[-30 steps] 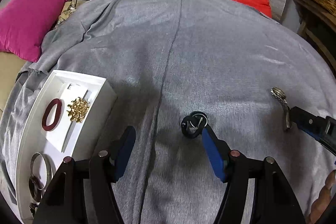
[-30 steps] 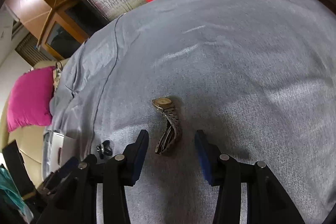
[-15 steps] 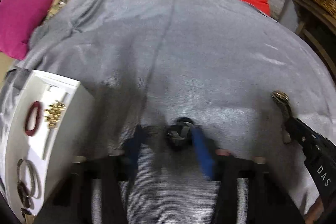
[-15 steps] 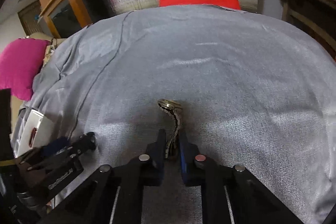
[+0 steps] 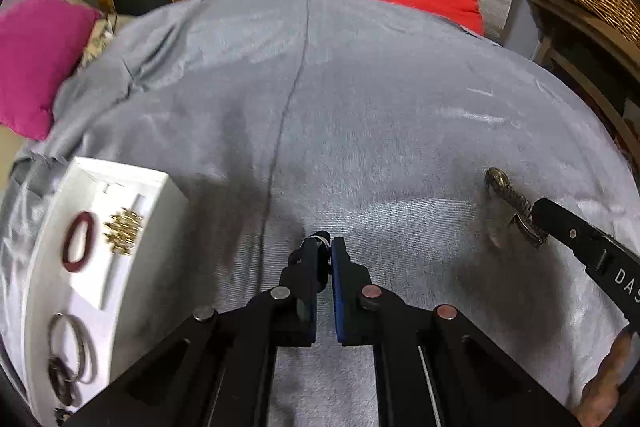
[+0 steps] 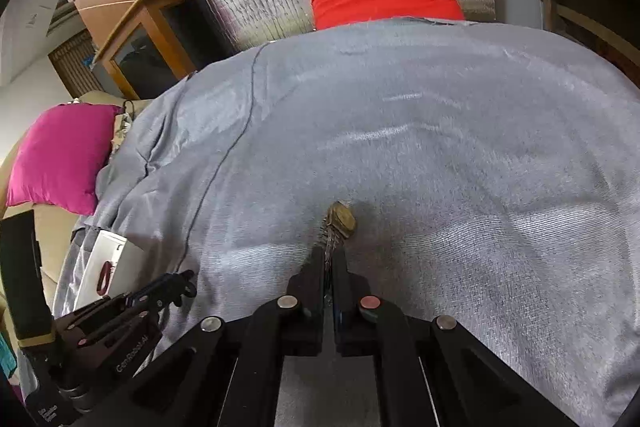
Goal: Organize jewelry
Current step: 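Grasp the black ring with the left tool while the right tool grasps the gold watch band, then lift the black ring in the left tool while the right tool lifts the watch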
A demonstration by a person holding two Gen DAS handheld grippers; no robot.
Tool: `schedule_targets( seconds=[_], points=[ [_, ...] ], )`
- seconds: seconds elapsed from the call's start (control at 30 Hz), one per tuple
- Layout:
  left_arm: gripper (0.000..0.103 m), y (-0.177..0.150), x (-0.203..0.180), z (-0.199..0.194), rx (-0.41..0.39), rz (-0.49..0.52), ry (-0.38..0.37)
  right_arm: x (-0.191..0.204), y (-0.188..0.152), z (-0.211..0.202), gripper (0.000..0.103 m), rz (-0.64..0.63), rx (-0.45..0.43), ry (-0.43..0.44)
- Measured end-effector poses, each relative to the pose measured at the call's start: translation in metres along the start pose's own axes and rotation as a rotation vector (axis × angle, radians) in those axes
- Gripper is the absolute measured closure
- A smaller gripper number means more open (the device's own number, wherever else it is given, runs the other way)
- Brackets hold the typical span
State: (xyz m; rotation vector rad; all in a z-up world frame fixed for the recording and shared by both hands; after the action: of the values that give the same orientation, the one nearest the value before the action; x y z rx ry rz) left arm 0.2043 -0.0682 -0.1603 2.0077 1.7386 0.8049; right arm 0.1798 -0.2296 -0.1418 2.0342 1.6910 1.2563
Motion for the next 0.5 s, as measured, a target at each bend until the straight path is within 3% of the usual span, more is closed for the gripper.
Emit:
schedule_targets(
  seconds=[0.23,0.5],
  points=[
    [0.096,0.002,0.01,-0.02,-0.067,0.04,0.044,0.009,-0.002,-0.012,0.101,-0.023,-0.017,0.006],
    [0.096,0.0,0.02,-0.026,-0.077,0.041,0.058,0.01,-0.003,-0.015,0.101,-0.023,-0.014,0.006]
  ],
)
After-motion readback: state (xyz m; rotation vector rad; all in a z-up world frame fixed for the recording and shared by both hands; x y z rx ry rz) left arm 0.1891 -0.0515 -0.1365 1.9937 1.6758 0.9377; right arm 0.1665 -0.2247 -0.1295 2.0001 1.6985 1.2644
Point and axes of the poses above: each gripper's, at about its wrist camera, not at the fingertips, and z roughly the way its jaws point, x to its left, y to its top, the point moved 10 cm from there along z, roughly the way its jaws point, and after that the axes turned 12 degrees about y, right-handed, at the moved point
